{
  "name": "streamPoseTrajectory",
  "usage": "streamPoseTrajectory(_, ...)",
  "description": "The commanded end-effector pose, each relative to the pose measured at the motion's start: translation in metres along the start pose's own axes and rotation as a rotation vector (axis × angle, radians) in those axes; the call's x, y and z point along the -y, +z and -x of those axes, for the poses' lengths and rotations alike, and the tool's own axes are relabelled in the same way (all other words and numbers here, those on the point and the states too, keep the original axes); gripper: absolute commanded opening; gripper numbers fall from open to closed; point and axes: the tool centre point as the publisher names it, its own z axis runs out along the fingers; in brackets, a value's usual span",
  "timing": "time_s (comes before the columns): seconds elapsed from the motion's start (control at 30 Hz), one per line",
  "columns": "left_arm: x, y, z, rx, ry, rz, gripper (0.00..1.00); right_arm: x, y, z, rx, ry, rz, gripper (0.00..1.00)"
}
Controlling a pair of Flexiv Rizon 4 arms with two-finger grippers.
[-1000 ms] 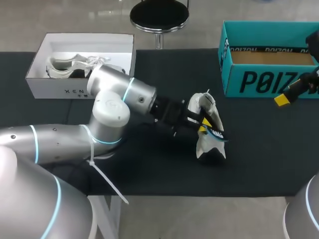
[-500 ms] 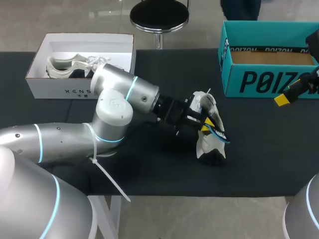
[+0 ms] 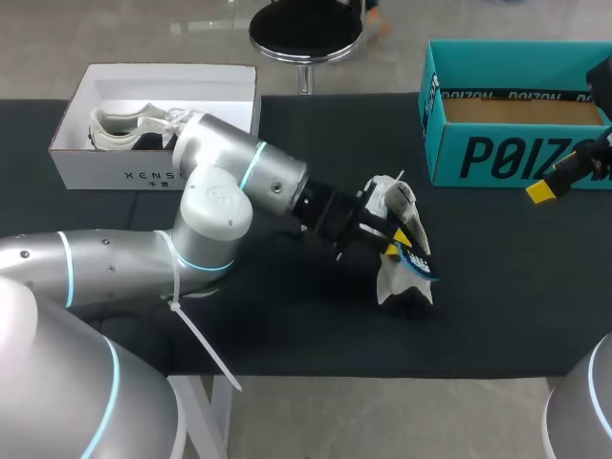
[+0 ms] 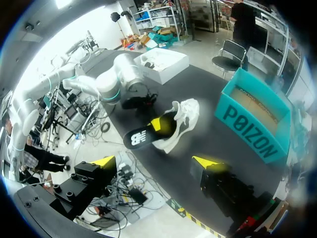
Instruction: Take the shoe out of the shoebox, open the shoe tongue, remove and reinsert the insole, then place the shoe into the shoebox
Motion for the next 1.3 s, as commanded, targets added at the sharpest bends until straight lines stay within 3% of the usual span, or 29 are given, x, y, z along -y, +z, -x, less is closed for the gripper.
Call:
streamPoseTrajectory(0.03, -0.011, 0.003, -0.002, 0.017, -0.016, 0.025, 0.00, -0.002, 0.001, 0.001, 0.000, 0.001, -0.005, 1.00)
streamPoseTrajectory(0.27, -0.035, -0.001, 0.000, 0.031, -0.037, 0.090, 0.00, -0.002, 0.001, 0.001, 0.000, 0.001, -0.005, 1.00)
streamPoseTrajectory(0.43, -0.034, -0.004, 0.004, 0.022, -0.041, 0.096, 0.00, -0.002, 0.001, 0.001, 0.000, 0.001, -0.005, 1.00)
streamPoseTrajectory(0.5, -0.031, -0.005, 0.005, 0.015, -0.035, 0.092, 0.44, -0.002, 0.001, 0.001, 0.000, 0.001, -0.005, 1.00)
streamPoseTrajectory(0.6, -0.026, -0.007, 0.005, 0.010, -0.032, 0.087, 0.54, -0.002, 0.001, 0.001, 0.000, 0.001, -0.005, 1.00)
streamPoseTrajectory(0.63, -0.025, -0.008, 0.005, 0.009, -0.032, 0.085, 0.62, -0.002, 0.001, 0.001, 0.000, 0.001, -0.005, 1.00)
streamPoseTrajectory(0.73, -0.022, -0.010, 0.006, 0.005, -0.030, 0.082, 0.70, -0.002, 0.001, 0.001, 0.000, 0.001, -0.005, 1.00)
streamPoseTrajectory(0.93, -0.014, -0.009, 0.008, -0.001, -0.017, 0.069, 0.59, -0.002, 0.001, 0.001, 0.000, 0.001, -0.005, 1.00)
streamPoseTrajectory(1.1, -0.011, -0.002, 0.006, -0.008, -0.012, 0.057, 0.45, -0.002, 0.001, 0.001, 0.000, 0.001, -0.005, 1.00)
streamPoseTrajectory(1.2, -0.009, 0.001, 0.005, -0.013, -0.006, 0.050, 0.30, -0.002, 0.001, 0.001, 0.000, 0.001, -0.005, 1.00)
streamPoseTrajectory(1.27, -0.009, 0.002, 0.003, -0.015, -0.004, 0.048, 0.01, -0.002, 0.001, 0.001, 0.000, 0.001, -0.005, 1.00)
streamPoseTrajectory(1.3, -0.010, 0.002, 0.002, -0.017, -0.005, 0.049, 0.00, -0.002, 0.001, 0.001, 0.000, 0.001, -0.005, 1.00)
